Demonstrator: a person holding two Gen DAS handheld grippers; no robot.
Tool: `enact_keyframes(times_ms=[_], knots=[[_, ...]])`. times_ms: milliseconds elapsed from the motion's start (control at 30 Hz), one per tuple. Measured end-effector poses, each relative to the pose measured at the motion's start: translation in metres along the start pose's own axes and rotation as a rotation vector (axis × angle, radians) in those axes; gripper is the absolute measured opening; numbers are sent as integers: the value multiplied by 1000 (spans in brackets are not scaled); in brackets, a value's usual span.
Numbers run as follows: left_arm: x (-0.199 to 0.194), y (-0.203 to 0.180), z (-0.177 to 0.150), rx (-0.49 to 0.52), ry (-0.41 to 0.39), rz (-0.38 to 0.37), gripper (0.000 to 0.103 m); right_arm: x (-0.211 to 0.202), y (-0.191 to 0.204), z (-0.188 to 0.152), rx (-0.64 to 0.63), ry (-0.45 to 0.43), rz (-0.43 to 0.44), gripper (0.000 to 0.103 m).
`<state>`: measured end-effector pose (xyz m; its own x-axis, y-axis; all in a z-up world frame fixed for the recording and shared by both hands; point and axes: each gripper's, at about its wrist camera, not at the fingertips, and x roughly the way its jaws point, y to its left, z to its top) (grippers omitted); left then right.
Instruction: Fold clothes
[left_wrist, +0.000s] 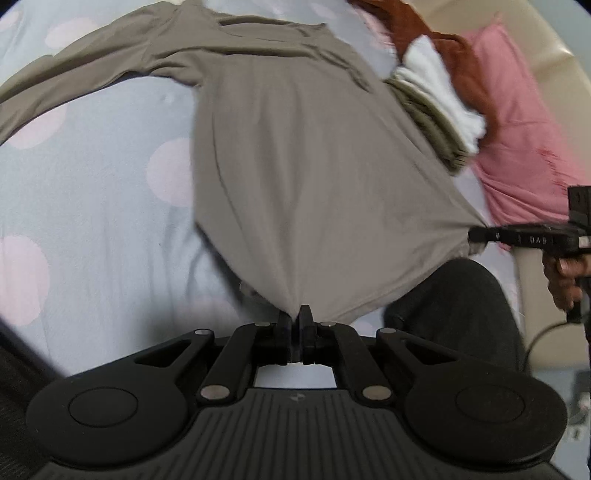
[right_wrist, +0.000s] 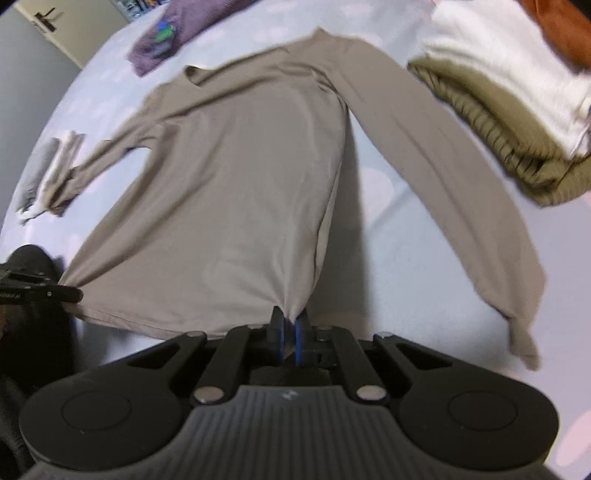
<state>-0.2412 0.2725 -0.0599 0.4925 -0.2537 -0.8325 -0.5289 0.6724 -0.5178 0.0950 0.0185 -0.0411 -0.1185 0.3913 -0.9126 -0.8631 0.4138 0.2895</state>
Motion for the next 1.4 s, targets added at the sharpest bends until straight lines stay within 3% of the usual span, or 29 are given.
enact_keyframes(times_ms=[133, 300, 367, 467, 500, 533, 600, 700, 767, 867, 967, 1100, 1267, 1400], knots=[[6, 3, -12, -2, 63, -2, 1, -17, 9, -2, -44, 46, 1, 6], [48, 4, -29, -3, 184, 61, 3, 42, -3, -13, -63, 225, -38, 6], [60, 1, -29, 10, 220, 111, 9, 65, -6, -15, -88, 289, -53, 7], [57, 4, -21, 16, 299, 176, 32, 77, -5, -7, -178, 338, -87, 31], [53, 6, -18, 18, 321, 193, 36, 78, -5, -2, -212, 346, -100, 44], [45, 10, -13, 27, 321, 210, 36, 72, -6, 6, -237, 326, -111, 45], [23, 19, 11, 45, 265, 249, 36, 60, -13, 30, -250, 266, -133, 45], [-13, 39, 76, 52, 38, 282, 36, 48, -23, 80, -311, 114, -152, 45], [-32, 51, 125, 91, -162, 257, 40, 54, -23, 119, -364, 19, -169, 45], [-33, 72, 198, 153, -297, 209, 40, 72, -23, 183, -430, -98, -180, 44], [-23, 91, 258, 174, -333, 178, 39, 92, -20, 230, -472, -136, -174, 44], [-1, 108, 307, 212, -362, 184, 39, 117, -18, 283, -520, -162, -170, 43], [33, 126, 342, 252, -295, 202, 39, 148, -14, 349, -579, -192, -164, 43], [58, 137, 351, 294, -237, 188, 39, 190, -9, 371, -617, -128, -134, 43]])
